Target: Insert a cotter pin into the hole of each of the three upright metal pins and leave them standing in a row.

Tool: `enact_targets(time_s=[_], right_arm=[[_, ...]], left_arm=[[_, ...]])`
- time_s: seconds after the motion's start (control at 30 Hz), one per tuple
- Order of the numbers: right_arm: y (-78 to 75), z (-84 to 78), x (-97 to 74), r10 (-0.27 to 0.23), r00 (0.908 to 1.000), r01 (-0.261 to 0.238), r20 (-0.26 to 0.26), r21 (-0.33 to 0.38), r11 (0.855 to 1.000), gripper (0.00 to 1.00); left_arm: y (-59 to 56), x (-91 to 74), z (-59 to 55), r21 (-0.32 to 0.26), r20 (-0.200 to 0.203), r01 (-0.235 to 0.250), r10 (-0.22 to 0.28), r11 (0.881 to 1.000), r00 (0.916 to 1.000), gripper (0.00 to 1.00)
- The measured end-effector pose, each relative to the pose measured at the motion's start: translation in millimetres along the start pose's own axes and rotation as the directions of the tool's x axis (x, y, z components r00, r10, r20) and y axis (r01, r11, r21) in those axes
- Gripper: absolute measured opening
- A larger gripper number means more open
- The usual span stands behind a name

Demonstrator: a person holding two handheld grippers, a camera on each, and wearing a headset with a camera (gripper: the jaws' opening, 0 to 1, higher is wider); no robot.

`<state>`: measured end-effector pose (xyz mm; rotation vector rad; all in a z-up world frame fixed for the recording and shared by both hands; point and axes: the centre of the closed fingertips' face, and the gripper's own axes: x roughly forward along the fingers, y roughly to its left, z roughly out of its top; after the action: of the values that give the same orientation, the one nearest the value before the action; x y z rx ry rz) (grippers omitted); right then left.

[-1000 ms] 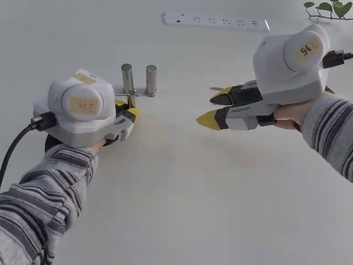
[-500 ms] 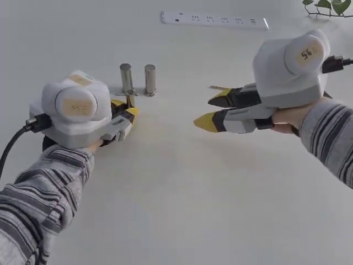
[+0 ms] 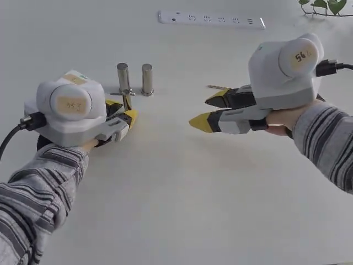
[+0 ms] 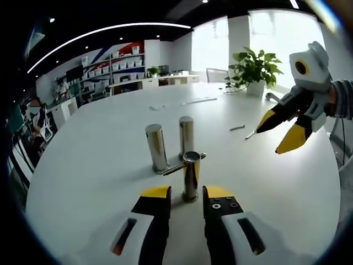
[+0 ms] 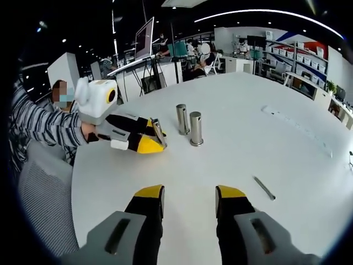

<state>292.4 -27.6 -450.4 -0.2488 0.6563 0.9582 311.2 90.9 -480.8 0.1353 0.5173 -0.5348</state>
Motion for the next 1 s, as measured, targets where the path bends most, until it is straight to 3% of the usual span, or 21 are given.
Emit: enact_targets(time_s=[0.07,0.27,0.4,0.5,0.77,1.0], right_arm=[[-3.3,8.9,4.3,-0.014,0.9991,0.013,0.039,0.025,1.000,0.33],[-7.3,24.7,21.0,-0.032,0.9959,0.031,0.085,0.019,0.999,0.32],[-8.7,43.8,35.0,-0.036,0.9857,0.027,0.164,0.056,0.998,0.33],[-5.6,54.6,44.0,-0.026,0.9804,0.013,0.195,0.067,0.998,0.35],[-6.5,65.3,67.7,-0.026,0.9763,0.001,0.215,0.116,0.993,0.39],[-8.7,64.7,86.8,-0.040,0.9801,0.015,0.194,0.128,0.992,0.35]], left_arm=[[-0.2,-4.0,0.6,-0.010,0.006,0.003,-0.003,1.000,1.0000,0.27],[-2.9,-14.4,7.8,-0.044,0.044,0.011,-0.009,0.999,0.9990,0.42],[-3.1,-20.2,14.0,-0.050,0.068,0.009,-0.005,0.999,0.9977,0.51],[-4.8,-24.9,16.4,-0.049,0.076,0.013,-0.009,0.999,0.9970,0.58],[-9.3,-38.4,21.9,-0.056,0.094,0.026,-0.021,0.998,0.9954,0.72],[-16.6,-49.7,24.3,-0.030,0.088,0.042,-0.039,0.999,0.9954,0.81]])
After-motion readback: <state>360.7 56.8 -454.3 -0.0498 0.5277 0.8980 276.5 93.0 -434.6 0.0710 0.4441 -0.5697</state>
